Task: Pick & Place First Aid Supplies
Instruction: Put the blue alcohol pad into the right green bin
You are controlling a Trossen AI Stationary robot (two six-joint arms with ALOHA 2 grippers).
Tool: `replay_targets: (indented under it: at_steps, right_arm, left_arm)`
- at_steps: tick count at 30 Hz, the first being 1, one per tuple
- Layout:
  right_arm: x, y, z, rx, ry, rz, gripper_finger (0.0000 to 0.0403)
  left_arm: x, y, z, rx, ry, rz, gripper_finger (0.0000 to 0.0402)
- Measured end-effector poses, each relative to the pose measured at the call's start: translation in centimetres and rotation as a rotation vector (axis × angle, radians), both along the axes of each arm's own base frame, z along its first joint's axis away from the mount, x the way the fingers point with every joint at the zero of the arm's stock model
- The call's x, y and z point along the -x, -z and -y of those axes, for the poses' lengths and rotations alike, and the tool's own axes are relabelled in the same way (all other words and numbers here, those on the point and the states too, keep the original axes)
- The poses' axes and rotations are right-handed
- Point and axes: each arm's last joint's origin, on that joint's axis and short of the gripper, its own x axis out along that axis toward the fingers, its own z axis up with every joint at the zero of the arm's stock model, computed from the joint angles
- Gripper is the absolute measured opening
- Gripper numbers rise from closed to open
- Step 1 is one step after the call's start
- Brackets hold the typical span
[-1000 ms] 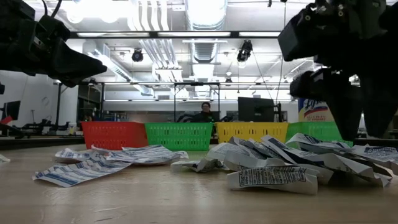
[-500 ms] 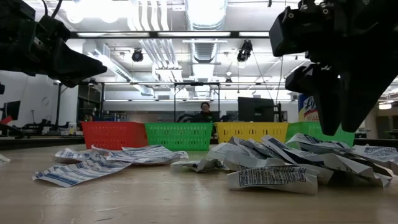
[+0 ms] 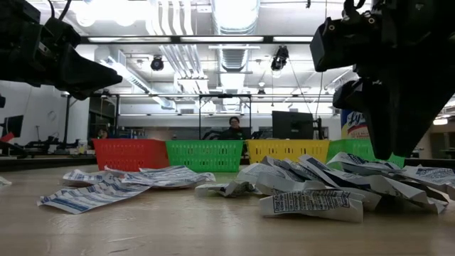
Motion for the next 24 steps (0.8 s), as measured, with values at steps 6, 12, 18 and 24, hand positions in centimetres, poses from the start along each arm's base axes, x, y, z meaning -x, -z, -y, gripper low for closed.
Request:
replay_targets:
  at_steps: [6,12,18,24]
  right_arm:
    - [0.2,0.7,0.2,0.012,0.03,0.009,0.0139]
    - [0.4,1.0,0.3,0.009,0.049,0.004,0.0129]
    - [0.3,1.0,0.2,-0.003,0.055,0.023,0.012]
    - [0.3,1.2,0.2,-0.012,0.069,0.031,0.0113]
  left_arm:
    - [0.0,0.0,0.0,0.0,0.0,0.0,0.0113]
    - [0.0,0.0,0.0,0.0,0.0,0.0,0.0113]
    - [0.0,0.0,0.0,0.0,0.0,0.0,0.0113]
    - [0.0,0.0,0.0,0.0,0.0,0.0,0.0113]
